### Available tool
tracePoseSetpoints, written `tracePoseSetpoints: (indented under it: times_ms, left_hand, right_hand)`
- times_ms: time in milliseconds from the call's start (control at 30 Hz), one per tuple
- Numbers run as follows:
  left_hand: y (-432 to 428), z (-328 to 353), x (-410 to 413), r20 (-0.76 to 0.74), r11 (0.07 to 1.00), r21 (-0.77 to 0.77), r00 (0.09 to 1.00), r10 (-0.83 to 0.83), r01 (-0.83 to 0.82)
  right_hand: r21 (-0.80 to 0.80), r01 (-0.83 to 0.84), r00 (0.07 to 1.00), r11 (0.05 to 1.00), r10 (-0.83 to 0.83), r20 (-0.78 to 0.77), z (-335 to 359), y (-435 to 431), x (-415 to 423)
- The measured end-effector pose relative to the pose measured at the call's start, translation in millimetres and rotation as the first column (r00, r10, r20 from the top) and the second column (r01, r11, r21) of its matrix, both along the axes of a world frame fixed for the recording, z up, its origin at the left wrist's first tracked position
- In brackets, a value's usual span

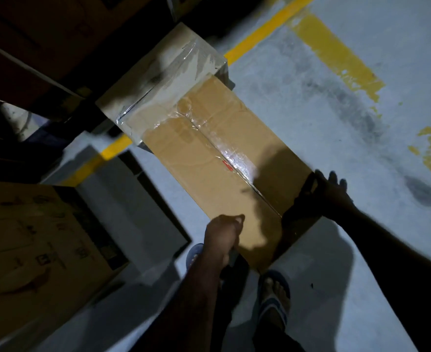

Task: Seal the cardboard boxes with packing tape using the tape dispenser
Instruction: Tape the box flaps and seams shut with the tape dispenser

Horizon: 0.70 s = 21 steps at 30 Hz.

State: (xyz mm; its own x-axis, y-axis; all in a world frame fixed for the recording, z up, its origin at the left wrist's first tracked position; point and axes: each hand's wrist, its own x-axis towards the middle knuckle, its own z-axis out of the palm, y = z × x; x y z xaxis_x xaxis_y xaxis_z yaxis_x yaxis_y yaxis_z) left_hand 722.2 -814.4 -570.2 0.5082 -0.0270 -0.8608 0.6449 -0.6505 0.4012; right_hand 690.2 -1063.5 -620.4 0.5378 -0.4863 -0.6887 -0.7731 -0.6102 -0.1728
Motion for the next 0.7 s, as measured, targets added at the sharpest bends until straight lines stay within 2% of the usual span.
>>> tracePoseSetpoints:
  times_ms: [33, 100, 167, 200, 400, 533, 700]
  left_hand:
    - [-4.9, 14.9, 9.1, -0.033, 1.0, -0.024, 0.999, 0.013, -0.013]
    - [-12.5, 36.8, 19.4, -0.053, 0.976, -0.067, 0.978, 0.202, -0.206]
    - [-14.2, 67.2, 23.0, -0.041, 0.973, -0.089, 0.977, 0.211, -0.213]
    - [-14.2, 80.6, 23.3, -0.031, 0.97, -0.101, 0.975, 0.219, -0.222]
    - [-17.6, 205.6, 37.7, 0.138, 0.971, -0.178, 0.973, 0.183, -0.158]
    - [-7.0, 311.1, 35.0, 0.249, 0.968, -0.224, 0.953, 0.171, -0.115]
    - [42.0, 439.3, -4.9, 0.396, 0.944, -0.281, 0.875, 0.277, -0.172]
  right_hand:
    - [-0.028, -0.015, 1.0, 0.999, 0.015, -0.004, 9.5, 6.2, 5.0]
    - [0.073, -0.115, 0.993, 0.991, 0.116, -0.012, 41.3, 13.4, 13.8]
    - [0.108, -0.234, 0.972, 0.966, 0.235, 0.007, 76.7, 15.8, 16.4]
    - [0.109, -0.239, 0.971, 0.965, 0.238, 0.018, 98.8, 17.5, 15.2]
    - [0.167, -0.144, 0.978, 0.975, 0.115, 0.174, 241.9, 41.6, 25.9]
    - [0.238, -0.1, 0.937, 0.966, 0.011, 0.35, 349.9, 67.5, 30.7]
    - [0.36, -0.236, 0.842, 0.903, 0.005, 0.54, 477.5, 116.1, 23.5]
